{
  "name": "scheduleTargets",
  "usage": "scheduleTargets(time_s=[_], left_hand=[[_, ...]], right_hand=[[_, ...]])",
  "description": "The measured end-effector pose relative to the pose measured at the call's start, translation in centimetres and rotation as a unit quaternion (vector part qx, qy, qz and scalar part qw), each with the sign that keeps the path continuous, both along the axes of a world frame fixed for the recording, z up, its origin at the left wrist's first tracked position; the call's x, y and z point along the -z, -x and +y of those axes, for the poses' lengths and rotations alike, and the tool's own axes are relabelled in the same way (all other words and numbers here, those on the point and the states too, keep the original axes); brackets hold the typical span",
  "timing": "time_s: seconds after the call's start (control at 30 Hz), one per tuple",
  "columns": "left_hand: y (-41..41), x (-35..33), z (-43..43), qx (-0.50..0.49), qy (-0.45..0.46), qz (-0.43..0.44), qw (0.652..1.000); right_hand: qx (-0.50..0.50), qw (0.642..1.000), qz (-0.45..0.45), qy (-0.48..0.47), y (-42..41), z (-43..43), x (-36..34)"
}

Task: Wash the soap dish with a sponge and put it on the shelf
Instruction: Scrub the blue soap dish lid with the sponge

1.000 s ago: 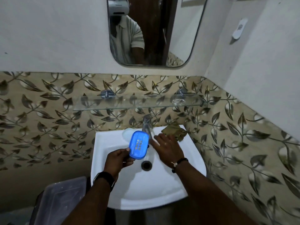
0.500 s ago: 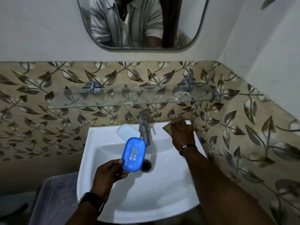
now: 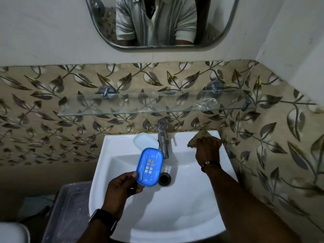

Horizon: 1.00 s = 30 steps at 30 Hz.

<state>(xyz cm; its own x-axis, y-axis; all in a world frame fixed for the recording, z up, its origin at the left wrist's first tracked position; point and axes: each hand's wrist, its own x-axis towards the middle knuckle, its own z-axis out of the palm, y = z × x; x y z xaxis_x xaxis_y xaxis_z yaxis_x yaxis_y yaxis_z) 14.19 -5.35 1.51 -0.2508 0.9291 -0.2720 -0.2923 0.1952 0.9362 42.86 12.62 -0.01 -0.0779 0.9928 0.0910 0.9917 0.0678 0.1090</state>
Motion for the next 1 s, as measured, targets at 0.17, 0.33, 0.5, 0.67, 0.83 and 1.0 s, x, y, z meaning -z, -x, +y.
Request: scheduleTargets(time_s=[0.17,0.33,0.5,0.67,0.83,1.0], left_hand=[[-0.5,-0.6,0.4,-0.013,-0.006,-0.033,0.999],[-1.5,-1.8,0.8,-0.005,-0.033,-0.071,0.997],[-2.3,-2.7,1.3,-0.004,-0.058,-0.102,0.993],[-2.3,-3.7,1.2,0.019,-0.076,-0.091,0.993],[-1.5,-4.1,0.2,0.041,-0.091,-0.066,0.993],[-1.5,-4.9,-0.4,0.057,-0.108,-0.044,0.992]], right_hand=[[0.145,0.924,0.344,-0.078,-0.6,-0.6,-2.4],[0.118,0.799,0.545,-0.225,1.8,-3.7,-6.9],[-0.175,0.834,0.398,-0.34,6.8,-8.3,-11.3],[-0.343,0.909,0.161,-0.174,10.9,-12.3,-11.0],[-0.238,0.952,0.144,-0.126,11.9,-14.4,-11.1],[-0.202,0.963,0.158,-0.083,12.7,-15.7,-12.5]])
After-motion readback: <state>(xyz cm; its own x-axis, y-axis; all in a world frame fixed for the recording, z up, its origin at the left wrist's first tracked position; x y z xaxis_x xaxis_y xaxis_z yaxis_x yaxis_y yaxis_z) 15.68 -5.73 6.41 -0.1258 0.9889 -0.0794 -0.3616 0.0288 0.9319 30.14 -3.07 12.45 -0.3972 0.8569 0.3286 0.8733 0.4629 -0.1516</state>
